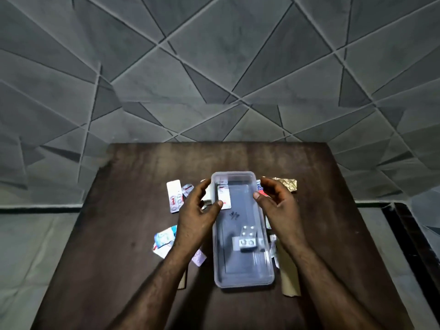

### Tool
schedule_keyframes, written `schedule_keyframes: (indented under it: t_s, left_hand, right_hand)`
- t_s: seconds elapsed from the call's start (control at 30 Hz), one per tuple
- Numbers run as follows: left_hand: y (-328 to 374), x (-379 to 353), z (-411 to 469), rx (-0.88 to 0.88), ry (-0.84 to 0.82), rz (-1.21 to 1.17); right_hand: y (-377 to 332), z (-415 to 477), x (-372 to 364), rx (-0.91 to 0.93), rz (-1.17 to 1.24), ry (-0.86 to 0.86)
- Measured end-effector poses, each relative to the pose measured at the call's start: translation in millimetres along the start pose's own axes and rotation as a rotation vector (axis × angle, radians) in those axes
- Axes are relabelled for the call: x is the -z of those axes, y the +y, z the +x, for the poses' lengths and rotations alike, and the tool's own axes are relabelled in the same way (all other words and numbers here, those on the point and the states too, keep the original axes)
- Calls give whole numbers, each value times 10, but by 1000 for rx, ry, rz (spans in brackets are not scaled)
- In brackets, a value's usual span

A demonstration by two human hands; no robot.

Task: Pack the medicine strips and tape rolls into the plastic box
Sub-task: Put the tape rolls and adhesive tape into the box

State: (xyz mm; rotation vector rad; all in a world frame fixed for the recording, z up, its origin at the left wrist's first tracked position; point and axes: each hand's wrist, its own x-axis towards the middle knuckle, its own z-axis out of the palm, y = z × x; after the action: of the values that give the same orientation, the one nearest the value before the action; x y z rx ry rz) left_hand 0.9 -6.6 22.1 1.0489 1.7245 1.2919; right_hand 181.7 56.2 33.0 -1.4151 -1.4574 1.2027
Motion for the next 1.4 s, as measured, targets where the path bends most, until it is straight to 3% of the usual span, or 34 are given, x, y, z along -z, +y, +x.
schedule_keyframes:
  t_s: [0.5,0.9,1.17,1.4]
  left_hand:
    - [-687,199,-7,100,-120,429]
    - [-985,128,-3,150,-168,540]
    - [-1145,96,10,203,-206,779]
    - [-1219,43,16,142,-167,897]
  right_hand:
    - [445,-53,-154,-71,-290,-77]
    - [544,-56,-35,-85,-286,-36]
    - [800,-31,203,-202,-259,55]
    - [1011,-133,327,-247,-518,21]
